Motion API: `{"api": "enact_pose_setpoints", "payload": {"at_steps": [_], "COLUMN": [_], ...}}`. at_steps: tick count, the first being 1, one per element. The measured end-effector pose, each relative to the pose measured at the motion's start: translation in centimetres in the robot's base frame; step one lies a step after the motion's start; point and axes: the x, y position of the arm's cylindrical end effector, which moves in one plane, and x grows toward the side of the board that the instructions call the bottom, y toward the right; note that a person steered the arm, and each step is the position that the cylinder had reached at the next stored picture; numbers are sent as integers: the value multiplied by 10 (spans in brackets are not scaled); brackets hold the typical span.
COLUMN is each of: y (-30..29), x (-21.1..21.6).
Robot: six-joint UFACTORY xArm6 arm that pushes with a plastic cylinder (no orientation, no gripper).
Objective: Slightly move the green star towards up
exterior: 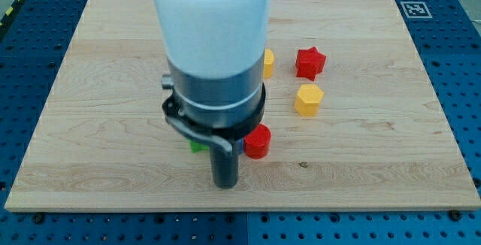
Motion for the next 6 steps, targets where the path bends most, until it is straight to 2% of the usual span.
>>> {"api": "enact_pose_setpoints", "payload": {"at_steps": [3, 6], "y": [-88, -53], "x": [2, -42]}}
